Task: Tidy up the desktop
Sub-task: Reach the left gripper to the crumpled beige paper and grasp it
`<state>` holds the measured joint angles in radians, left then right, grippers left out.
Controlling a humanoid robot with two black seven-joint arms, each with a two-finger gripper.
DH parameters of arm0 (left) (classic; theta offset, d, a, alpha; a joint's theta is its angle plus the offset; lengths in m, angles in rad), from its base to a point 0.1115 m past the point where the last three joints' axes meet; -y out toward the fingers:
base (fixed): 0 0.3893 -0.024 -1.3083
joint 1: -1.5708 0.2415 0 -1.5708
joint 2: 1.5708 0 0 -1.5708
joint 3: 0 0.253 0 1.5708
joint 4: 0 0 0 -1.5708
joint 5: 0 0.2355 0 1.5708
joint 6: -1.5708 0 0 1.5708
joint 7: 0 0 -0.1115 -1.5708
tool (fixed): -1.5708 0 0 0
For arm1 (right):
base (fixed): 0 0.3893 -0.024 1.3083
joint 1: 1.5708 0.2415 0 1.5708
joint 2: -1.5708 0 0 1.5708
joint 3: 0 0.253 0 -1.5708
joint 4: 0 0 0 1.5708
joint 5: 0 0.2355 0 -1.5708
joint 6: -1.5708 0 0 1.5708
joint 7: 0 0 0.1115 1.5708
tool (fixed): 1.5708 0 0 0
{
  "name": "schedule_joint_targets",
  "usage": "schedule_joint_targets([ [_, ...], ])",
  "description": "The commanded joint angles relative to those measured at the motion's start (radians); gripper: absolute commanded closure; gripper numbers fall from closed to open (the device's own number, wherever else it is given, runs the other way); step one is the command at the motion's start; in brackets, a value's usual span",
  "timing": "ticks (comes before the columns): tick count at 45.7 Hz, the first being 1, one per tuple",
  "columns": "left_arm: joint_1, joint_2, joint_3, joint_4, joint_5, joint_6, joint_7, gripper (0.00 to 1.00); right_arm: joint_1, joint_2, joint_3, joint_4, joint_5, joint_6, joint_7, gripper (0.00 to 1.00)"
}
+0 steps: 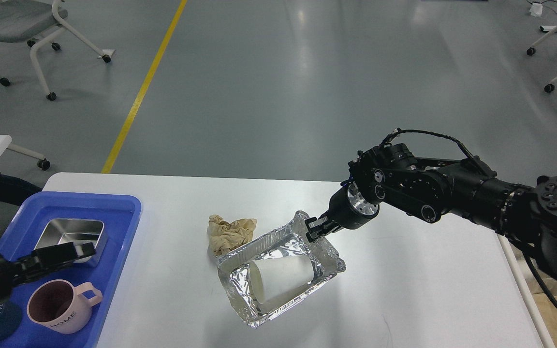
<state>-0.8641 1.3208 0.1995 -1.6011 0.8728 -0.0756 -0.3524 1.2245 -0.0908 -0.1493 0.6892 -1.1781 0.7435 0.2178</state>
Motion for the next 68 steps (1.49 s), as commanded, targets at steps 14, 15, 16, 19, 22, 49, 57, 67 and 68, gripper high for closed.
schedule_joint_targets([
  [14,-0.058,-0.544,0.001,0.381,0.009,0.019,0.043,0.25,0.006,-0.001,0.001,0.001,0.0,-0.006,0.0,1.0],
  [15,-0.059,-0.566,0.001,0.404,0.011,0.016,0.044,0.25,0.006,-0.003,0.002,0.001,0.0,-0.007,0.0,1.0],
  [16,-0.059,-0.584,0.001,0.427,0.011,0.014,0.044,0.24,0.006,-0.001,0.001,0.001,0.002,-0.009,0.0,1.0],
  [19,-0.059,-0.633,0.003,0.483,0.011,0.01,0.044,0.22,0.006,-0.001,0.002,0.001,0.002,-0.01,0.0,1.0],
  [22,-0.064,-0.681,0.023,0.527,0.011,0.008,0.044,0.19,0.006,-0.001,0.002,0.001,0.002,-0.01,0.0,1.0],
  [49,-0.044,-1.038,0.075,0.9,0.009,-0.009,0.033,0.14,0.004,-0.006,0.014,0.001,0.005,-0.019,0.0,1.0],
  [57,-0.047,-1.088,0.155,0.964,0.006,-0.035,0.036,0.2,0.004,-0.006,0.016,0.001,0.005,-0.024,0.0,1.0],
  [67,-0.046,-1.094,0.159,0.972,0.008,-0.05,0.036,0.55,0.003,-0.006,0.016,0.001,0.006,-0.03,0.0,1.0],
  [68,-0.047,-1.094,0.159,0.974,0.008,-0.053,0.035,0.59,0.003,-0.006,0.016,0.001,0.006,-0.03,0.0,1.0],
])
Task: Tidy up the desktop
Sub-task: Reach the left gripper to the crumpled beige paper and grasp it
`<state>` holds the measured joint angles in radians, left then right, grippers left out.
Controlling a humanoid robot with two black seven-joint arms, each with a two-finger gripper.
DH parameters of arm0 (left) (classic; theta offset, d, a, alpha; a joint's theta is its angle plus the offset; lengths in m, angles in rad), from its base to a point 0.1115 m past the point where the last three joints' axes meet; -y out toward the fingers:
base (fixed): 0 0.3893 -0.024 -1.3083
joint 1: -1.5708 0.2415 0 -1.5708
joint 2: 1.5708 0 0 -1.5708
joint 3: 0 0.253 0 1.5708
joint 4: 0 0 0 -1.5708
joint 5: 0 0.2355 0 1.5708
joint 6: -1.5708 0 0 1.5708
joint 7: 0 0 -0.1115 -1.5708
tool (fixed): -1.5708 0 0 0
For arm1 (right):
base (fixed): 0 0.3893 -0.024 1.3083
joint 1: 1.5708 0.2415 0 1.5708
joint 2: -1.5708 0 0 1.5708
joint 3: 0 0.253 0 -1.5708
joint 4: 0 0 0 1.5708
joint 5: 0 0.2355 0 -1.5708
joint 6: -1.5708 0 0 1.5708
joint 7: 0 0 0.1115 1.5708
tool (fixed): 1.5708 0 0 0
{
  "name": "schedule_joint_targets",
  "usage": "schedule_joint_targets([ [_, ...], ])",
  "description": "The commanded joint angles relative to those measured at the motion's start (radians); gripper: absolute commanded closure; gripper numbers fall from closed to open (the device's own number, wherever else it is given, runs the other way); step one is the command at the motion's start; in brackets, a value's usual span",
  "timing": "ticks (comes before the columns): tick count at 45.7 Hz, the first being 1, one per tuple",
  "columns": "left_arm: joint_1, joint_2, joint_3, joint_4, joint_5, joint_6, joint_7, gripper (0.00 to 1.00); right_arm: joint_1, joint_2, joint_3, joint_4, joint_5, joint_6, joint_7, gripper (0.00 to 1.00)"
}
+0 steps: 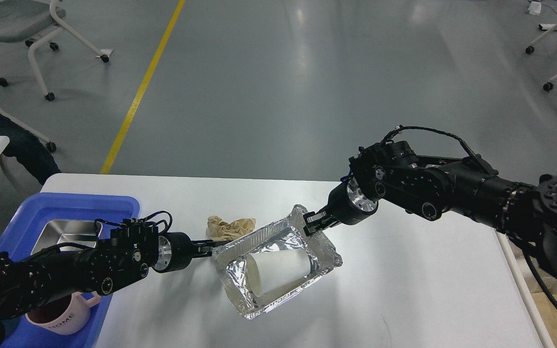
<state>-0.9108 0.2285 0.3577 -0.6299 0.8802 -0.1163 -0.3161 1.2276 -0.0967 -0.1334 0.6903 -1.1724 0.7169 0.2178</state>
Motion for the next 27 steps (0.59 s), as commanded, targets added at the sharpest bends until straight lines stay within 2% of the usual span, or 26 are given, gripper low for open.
schedule_joint_targets([
  [1,0.0,-0.003,0.003,0.002,0.0,-0.014,-0.003,0.64,0.0,0.0,0.0,0.0,0.0,-0.004,0.0,1.0],
  [3,0.001,-0.003,0.003,0.006,0.0,-0.016,-0.008,0.75,0.0,0.0,0.0,0.0,0.0,-0.004,0.0,1.0],
  [6,0.001,-0.012,0.007,0.013,0.0,-0.017,-0.012,0.85,0.0,0.0,0.0,0.0,0.0,-0.004,0.0,1.0],
  [11,0.001,-0.038,0.053,0.053,0.0,-0.022,-0.061,1.0,0.0,0.0,0.0,0.0,0.0,-0.004,0.0,1.0],
  [14,0.001,-0.052,0.086,0.076,-0.01,-0.022,-0.11,1.0,0.0,0.0,0.0,0.0,0.0,-0.005,0.0,1.0],
  [17,-0.002,-0.063,0.089,0.081,-0.015,-0.022,-0.138,1.0,-0.002,0.0,0.0,-0.002,0.0,-0.005,0.0,1.0],
  [22,-0.013,-0.052,0.093,0.073,-0.017,-0.025,-0.138,1.0,-0.008,-0.001,-0.002,-0.002,0.0,-0.004,0.0,1.0],
  [27,-0.016,0.017,0.087,0.065,-0.017,-0.052,-0.144,1.0,-0.01,-0.003,-0.003,-0.002,0.0,-0.004,0.0,1.0],
])
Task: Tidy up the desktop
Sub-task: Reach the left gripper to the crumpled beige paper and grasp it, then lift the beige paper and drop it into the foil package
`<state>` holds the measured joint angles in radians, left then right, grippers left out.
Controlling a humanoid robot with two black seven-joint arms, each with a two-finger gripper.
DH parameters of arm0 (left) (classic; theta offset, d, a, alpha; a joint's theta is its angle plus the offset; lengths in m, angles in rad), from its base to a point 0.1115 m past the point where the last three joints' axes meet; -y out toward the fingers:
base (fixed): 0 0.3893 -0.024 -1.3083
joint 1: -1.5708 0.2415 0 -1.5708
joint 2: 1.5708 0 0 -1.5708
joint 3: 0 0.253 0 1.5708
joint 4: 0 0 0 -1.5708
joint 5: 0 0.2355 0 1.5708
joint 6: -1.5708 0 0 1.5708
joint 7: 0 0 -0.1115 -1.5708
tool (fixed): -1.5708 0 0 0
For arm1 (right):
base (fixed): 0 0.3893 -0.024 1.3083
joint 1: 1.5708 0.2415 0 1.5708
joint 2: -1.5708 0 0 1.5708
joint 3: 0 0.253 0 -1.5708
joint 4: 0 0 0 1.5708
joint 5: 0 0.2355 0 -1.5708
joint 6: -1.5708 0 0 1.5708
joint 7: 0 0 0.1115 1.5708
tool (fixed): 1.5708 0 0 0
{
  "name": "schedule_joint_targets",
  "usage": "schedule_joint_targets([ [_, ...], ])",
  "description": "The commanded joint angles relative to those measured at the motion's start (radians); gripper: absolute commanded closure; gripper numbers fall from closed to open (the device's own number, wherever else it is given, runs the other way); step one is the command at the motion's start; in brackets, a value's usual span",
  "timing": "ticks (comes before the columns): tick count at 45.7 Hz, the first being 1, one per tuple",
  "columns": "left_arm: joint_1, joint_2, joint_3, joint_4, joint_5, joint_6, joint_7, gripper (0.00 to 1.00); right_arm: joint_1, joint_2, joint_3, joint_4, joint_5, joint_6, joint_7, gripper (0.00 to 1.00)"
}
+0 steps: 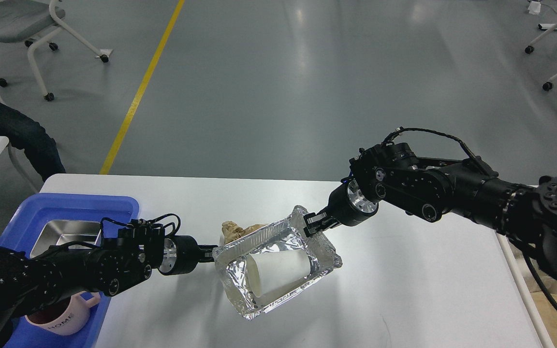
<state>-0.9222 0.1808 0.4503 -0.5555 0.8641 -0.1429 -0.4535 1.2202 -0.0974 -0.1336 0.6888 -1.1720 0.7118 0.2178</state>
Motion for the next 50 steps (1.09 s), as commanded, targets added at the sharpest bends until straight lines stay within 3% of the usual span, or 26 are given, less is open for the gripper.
schedule_joint_targets([
  [1,-0.004,0.086,-0.01,-0.015,-0.001,-0.032,-0.008,1.0,-0.002,-0.002,-0.003,-0.002,0.0,0.001,0.0,1.0],
  [15,-0.079,0.394,-0.039,-0.247,0.001,-0.044,-0.022,1.0,-0.005,-0.002,-0.009,-0.003,0.0,0.001,0.0,1.0],
  [34,-0.286,0.824,-0.041,-0.822,0.013,-0.03,-0.007,1.0,-0.008,0.002,-0.012,-0.005,-0.002,0.0,0.0,1.0],
  [41,-0.359,0.872,-0.041,-0.922,0.016,-0.043,-0.008,1.0,-0.008,0.004,-0.012,-0.003,-0.002,0.0,0.0,1.0],
  [50,-0.425,0.775,-0.041,-0.929,0.015,-0.053,-0.007,1.0,-0.007,0.004,-0.012,0.0,0.0,0.0,0.0,1.0],
])
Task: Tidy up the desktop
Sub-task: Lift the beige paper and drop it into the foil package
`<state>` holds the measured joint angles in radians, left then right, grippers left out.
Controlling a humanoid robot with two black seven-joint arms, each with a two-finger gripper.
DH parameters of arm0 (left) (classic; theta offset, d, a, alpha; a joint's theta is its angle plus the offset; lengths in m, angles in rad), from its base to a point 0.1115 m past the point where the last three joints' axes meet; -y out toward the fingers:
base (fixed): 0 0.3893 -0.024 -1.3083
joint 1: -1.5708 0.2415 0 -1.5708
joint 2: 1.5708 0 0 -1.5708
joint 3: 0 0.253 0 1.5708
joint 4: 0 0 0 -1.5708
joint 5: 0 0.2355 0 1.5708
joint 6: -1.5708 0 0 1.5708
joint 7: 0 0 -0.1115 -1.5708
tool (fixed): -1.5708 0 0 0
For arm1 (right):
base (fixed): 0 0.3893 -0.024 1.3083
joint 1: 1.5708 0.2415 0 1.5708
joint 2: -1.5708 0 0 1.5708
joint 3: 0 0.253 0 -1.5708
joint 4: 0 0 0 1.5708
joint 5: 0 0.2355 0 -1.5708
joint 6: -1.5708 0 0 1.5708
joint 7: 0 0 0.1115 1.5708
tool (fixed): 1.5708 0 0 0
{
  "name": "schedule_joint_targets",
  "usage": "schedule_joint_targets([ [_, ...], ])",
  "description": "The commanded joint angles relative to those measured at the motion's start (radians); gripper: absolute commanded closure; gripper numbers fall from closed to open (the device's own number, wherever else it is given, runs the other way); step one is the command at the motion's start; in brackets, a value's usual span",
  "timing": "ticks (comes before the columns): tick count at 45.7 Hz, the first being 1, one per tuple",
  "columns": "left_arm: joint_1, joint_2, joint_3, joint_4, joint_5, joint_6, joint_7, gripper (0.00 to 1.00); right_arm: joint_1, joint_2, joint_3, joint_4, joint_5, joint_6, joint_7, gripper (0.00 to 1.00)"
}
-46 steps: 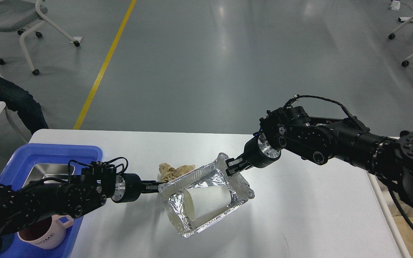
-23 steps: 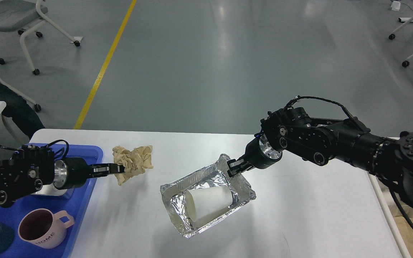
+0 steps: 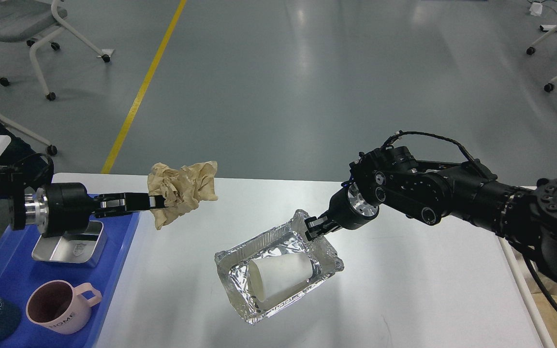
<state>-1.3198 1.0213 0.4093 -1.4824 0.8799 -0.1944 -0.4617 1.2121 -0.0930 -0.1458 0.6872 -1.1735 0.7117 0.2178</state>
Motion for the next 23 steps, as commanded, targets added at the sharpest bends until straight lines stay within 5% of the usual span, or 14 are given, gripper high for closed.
schedule_joint_targets([
  [1,-0.035,-0.096,0.003,-0.003,-0.001,-0.002,0.002,1.0,0.001,-0.002,0.0,0.002,0.0,0.0,0.0,1.0],
  [23,-0.029,-0.513,0.088,0.218,0.002,-0.002,0.011,0.99,0.0,-0.004,0.003,0.002,0.002,-0.009,0.0,1.0],
])
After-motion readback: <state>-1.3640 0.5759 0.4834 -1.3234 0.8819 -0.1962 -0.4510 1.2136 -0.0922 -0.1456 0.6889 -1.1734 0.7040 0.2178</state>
